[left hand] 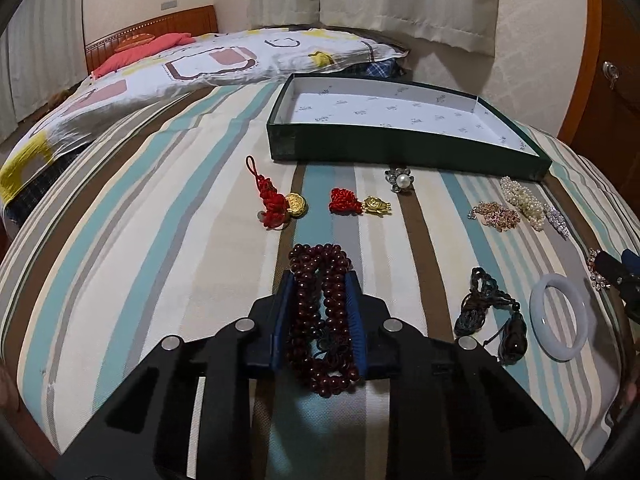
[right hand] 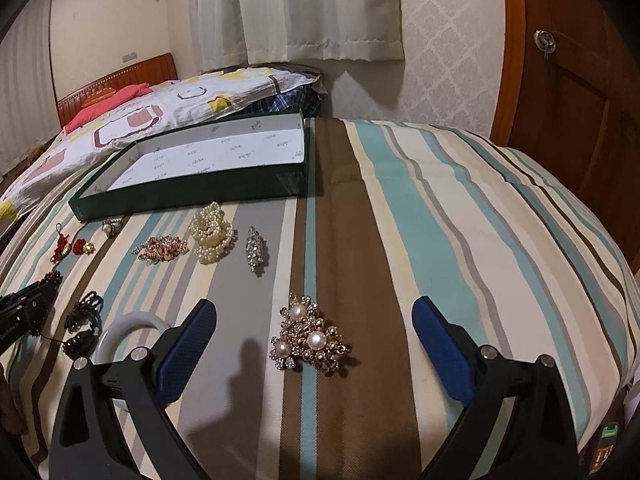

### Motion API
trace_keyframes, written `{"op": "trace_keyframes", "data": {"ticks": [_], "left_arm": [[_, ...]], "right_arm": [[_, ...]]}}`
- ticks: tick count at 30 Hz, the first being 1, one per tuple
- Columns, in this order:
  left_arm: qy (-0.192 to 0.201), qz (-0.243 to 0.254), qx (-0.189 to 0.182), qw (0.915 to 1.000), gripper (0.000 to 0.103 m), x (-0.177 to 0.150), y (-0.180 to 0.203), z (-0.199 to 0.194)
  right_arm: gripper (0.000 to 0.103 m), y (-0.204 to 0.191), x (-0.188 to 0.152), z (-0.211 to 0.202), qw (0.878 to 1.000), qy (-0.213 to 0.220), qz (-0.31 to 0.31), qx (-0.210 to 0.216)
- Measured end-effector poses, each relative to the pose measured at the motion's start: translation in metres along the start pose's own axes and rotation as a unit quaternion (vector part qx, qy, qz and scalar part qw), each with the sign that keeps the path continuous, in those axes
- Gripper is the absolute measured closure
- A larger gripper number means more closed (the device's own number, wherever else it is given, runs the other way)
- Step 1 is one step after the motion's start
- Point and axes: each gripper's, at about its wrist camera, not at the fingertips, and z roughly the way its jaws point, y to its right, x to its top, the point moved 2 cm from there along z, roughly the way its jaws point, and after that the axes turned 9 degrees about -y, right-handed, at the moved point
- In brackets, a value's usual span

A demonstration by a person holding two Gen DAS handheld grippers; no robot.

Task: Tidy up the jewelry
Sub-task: 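Grasp the dark red bead bracelet with the left tool while the right tool grasps the pearl brooch, then carry the bracelet and brooch into the green box and open both tools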

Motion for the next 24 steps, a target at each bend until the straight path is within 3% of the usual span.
{"op": "trace_keyframes", "data": {"ticks": [1,3,4,8,14,16,18,24], "left_arm": [[0.0,0.0,0.0,1.0,0.078,0.0,0.0,0.0],[0.0,0.0,0.0,1.0,0.078,0.001,0.0,0.0],[0.0,0.0,0.0,1.0,0.078,0.0,0.0,0.0],[0.0,0.0,0.0,1.0,0.078,0.0,0.0,0.0],[0.0,0.0,0.0,1.0,0.08,0.0,0.0,0.0],[0.0,-0.001,0.0,1.0,0.08,0.0,0.0,0.0],[0.0,-0.001,0.001,1.0,0.08,0.0,0.0,0.0],[0.001,-0.007,0.0,1.0,0.083,0.001,-0.005,-0.001]], "right_arm": [[0.011,0.0,-0.001,0.001,1.0,-0.001,0.0,0.002],[0.032,0.0,-0.002,0.004,1.0,-0.009,-0.001,0.007],[0.036,-0.001,-0.003,0.006,1.0,-0.014,-0.001,0.009],[0.041,-0.001,-0.009,0.01,1.0,-0.024,0.002,0.013],[0.064,0.002,-0.014,0.006,1.0,-0.015,-0.002,0.012],[0.064,0.003,-0.014,0.006,1.0,-0.013,-0.003,0.013],[0.074,0.001,-0.015,0.005,1.0,-0.011,-0.007,0.019],[0.074,0.001,-0.015,0.004,1.0,-0.008,-0.005,0.021]]}}
